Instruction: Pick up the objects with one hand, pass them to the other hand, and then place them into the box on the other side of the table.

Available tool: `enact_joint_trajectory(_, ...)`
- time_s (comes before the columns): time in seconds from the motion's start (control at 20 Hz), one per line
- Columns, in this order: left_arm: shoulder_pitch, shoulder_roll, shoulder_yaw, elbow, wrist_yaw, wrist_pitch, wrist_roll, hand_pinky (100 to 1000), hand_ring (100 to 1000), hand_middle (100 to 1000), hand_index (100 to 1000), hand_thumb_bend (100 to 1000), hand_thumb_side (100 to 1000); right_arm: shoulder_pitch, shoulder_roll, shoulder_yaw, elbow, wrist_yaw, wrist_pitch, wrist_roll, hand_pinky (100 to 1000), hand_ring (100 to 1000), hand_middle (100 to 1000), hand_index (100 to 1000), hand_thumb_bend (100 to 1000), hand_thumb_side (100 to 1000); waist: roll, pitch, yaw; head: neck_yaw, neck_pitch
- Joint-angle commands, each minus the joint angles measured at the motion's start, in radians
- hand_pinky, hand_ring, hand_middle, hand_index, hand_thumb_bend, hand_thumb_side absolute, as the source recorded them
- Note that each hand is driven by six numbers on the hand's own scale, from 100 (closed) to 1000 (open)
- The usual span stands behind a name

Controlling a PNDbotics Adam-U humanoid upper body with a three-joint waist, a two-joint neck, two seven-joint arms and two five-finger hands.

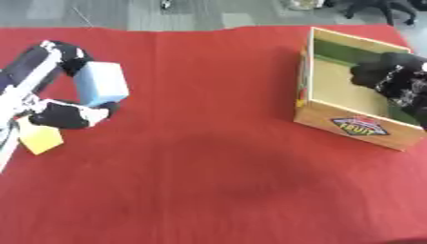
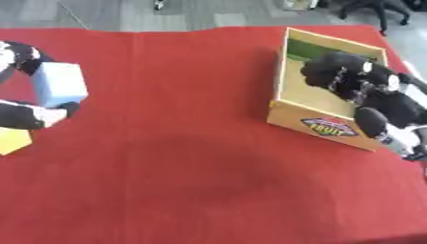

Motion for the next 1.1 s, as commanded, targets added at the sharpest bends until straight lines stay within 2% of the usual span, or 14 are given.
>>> enact_joint_trajectory(0.05,-0.021,-0.007,-0.002,-0.003,0.000,-0.010,0.012,676,608,485,473,100,107,-0.041,-0.055,0.018,-0.018,0.000,0.014,-0.006,1000,1000,947,1000,100,452,-0.001,-0.024,0.001,-0.014,0.001)
enact_joint_trajectory(0.6,-0.038,-0.070,-0.027,0.023,0.005,-0.054,0.036,677,607,481,473,100,137,-0.198,-0.101,0.108,0.056,0.005,0.023,0.012,1000,1000,948,1000,100,424,-0.010,-0.027,0.017,-0.070,0.009)
enact_joint_trajectory(0.8,-0.052,-0.100,-0.036,0.040,0.009,-0.069,0.044,676,606,480,473,100,148,-0.245,-0.105,0.141,0.092,0.028,0.011,0.023,1000,1000,947,1000,100,408,-0.015,-0.028,0.028,-0.098,0.010)
enact_joint_trajectory(1.1,-0.088,-0.146,-0.057,0.070,0.001,-0.100,0.043,676,606,480,473,100,147,-0.294,-0.098,0.179,0.147,0.074,-0.015,0.035,1000,1000,946,1000,100,374,-0.019,-0.029,0.041,-0.119,0.010)
